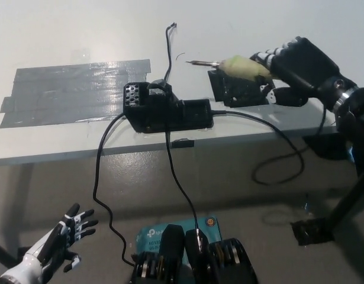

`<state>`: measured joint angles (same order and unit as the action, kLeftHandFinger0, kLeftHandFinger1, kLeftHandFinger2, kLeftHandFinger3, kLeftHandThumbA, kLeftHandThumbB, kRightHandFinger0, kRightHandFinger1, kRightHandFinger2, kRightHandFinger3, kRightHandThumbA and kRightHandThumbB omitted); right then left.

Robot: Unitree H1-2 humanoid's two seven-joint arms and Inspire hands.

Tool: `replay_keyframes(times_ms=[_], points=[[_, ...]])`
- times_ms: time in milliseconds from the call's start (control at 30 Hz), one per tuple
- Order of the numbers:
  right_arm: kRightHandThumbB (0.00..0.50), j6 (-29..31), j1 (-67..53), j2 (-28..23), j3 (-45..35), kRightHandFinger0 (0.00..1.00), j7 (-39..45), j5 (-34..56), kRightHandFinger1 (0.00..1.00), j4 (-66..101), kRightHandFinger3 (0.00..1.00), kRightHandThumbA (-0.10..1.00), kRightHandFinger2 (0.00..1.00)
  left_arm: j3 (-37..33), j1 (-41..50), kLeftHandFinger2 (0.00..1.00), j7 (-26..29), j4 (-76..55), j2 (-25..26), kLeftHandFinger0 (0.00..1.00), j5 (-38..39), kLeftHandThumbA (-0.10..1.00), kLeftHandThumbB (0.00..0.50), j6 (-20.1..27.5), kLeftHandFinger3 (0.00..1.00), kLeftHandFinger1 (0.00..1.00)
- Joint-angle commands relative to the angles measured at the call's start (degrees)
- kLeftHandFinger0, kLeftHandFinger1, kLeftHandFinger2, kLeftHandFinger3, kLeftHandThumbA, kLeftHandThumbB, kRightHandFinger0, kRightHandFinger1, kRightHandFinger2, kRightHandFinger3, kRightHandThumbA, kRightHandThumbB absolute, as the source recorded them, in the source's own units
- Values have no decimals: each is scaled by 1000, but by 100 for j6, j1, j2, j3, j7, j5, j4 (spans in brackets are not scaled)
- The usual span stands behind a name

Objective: The robot uses its right hand to grab and lift the soldering gun kept on the middle of the table and puts it in its base

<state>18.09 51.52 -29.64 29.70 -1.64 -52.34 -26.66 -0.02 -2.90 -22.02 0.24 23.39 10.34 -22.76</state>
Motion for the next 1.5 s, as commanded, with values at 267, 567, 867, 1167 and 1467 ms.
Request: replay_keyframes(times_ms=[267, 567, 867, 1167, 1467], points=[[163, 633, 884, -86, 119, 0, -178, -457, 0, 89, 37, -100, 31, 37, -57, 981, -160, 15, 143, 882, 47, 1000, 330, 226, 1000, 962], [247, 884, 1076, -239, 545, 0, -690, -899, 0, -189, 267, -100, 80, 22, -85, 970, -173, 2, 137, 881, 15, 1000, 321, 242, 1000, 955], [243, 884, 1111, -227, 1022, 0, -1278, -963, 0, -680, 344, -100, 10, -34, -147, 971, -132, -62, 110, 894, -63, 1000, 322, 181, 1000, 961], [237, 884, 1242, -46, 1223, 0, -1788, -1133, 1, -1242, 335, -100, 31, -26, -132, 1000, -183, -93, 94, 909, -2, 1000, 311, 196, 1000, 979], [229, 842, 1465, 152, 1049, 0, -1242, -948, 0, -1508, 518, -100, 66, -33, -130, 980, -176, -126, 96, 890, -10, 1000, 320, 151, 1000, 959]])
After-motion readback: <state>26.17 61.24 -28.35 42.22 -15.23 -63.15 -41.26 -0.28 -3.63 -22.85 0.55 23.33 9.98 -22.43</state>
